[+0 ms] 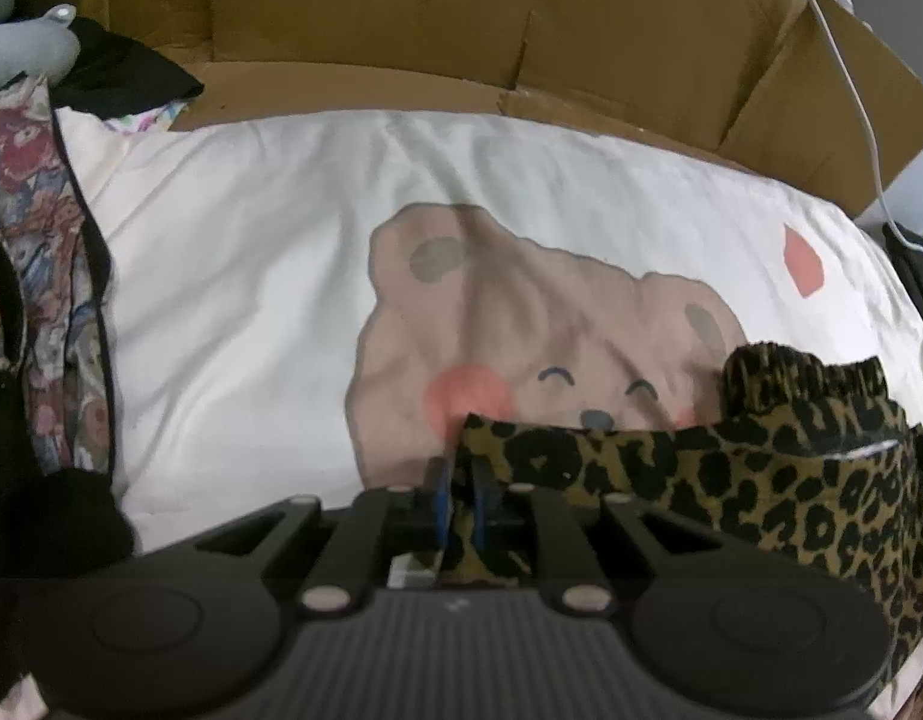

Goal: Fold clothes

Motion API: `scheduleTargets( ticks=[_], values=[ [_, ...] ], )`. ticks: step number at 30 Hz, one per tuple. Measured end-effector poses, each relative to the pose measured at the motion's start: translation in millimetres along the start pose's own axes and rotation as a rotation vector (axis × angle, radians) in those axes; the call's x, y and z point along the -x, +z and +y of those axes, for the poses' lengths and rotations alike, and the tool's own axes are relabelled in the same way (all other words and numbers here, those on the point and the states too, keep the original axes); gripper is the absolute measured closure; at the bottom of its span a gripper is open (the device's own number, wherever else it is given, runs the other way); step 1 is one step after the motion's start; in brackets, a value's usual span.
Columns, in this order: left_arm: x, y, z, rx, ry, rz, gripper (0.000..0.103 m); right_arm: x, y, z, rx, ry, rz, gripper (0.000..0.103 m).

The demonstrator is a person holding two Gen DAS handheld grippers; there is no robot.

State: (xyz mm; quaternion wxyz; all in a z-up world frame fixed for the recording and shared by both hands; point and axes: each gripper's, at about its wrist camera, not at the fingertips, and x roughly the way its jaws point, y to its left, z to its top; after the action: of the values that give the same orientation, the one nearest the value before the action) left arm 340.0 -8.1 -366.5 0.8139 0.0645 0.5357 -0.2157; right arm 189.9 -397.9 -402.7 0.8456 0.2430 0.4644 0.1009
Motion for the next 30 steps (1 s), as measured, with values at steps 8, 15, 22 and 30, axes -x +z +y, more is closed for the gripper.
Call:
scheduleTargets(
  ticks=[8,15,22,30],
  values=[
    [1,0,1,-0.013,-0.019,0.000,0.090,-14,-6,8,0.048,-0.028,0.046,0.066],
    [3,1,-3,-0.033,-0.069,-0.012,0.065,-19,-9,12,0.093,-0.051,0.050,0.064],
    [-9,0,-11,-0.061,-0.033,0.024,0.063,-22,-10,24,0.171,-0.097,0.059,0.064],
    [-11,0,-20,-0.089,-0.001,0.020,0.059,-23,-6,29,0.156,-0.135,0.079,0.063]
  ],
)
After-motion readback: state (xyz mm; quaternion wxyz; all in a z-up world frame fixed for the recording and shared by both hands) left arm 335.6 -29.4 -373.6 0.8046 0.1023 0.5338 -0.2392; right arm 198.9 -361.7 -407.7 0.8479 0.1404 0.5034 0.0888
